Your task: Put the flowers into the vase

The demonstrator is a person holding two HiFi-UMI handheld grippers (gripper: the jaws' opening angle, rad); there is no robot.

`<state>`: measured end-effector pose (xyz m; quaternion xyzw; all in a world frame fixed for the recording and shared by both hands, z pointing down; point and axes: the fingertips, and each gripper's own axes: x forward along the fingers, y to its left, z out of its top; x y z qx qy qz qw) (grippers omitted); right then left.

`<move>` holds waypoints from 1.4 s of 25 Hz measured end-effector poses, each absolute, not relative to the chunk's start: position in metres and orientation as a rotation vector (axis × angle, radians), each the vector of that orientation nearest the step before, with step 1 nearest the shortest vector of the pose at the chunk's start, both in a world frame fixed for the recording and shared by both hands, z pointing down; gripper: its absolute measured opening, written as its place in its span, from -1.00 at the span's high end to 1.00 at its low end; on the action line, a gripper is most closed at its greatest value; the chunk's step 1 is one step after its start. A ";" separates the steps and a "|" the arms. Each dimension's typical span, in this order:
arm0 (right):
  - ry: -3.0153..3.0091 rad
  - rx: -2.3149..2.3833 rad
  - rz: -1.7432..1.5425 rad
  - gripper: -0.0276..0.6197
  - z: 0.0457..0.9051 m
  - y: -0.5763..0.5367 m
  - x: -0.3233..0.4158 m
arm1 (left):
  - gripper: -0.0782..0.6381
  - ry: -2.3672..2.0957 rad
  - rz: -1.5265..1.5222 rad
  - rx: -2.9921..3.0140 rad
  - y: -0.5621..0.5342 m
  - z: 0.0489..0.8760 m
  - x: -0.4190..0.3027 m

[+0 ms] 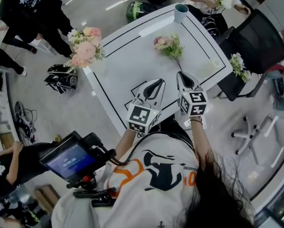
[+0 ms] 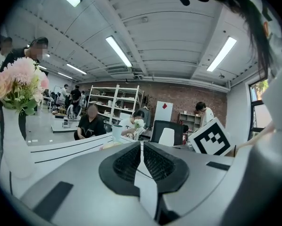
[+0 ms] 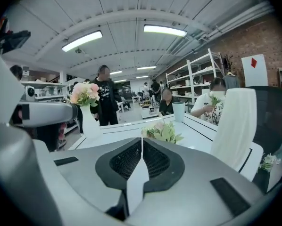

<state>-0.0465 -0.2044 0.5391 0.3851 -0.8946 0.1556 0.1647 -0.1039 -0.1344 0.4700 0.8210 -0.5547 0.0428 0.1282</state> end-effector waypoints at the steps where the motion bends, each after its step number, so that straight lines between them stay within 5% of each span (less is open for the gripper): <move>1: -2.538 1.073 0.440 0.88 0.546 -0.209 -0.047 | 0.75 -1.631 0.128 2.380 -0.137 0.470 -0.104; 6: -2.478 0.964 0.473 0.64 0.582 -0.230 -0.064 | 0.75 -1.682 0.168 2.366 -0.154 0.470 -0.106; 23: -2.169 1.036 0.482 0.33 0.658 -0.298 -0.070 | 0.75 -1.699 0.189 2.320 -0.175 0.480 -0.110; 35: -2.090 1.038 0.523 0.45 0.676 -0.316 -0.076 | 0.75 -1.688 0.195 2.302 -0.168 0.486 -0.120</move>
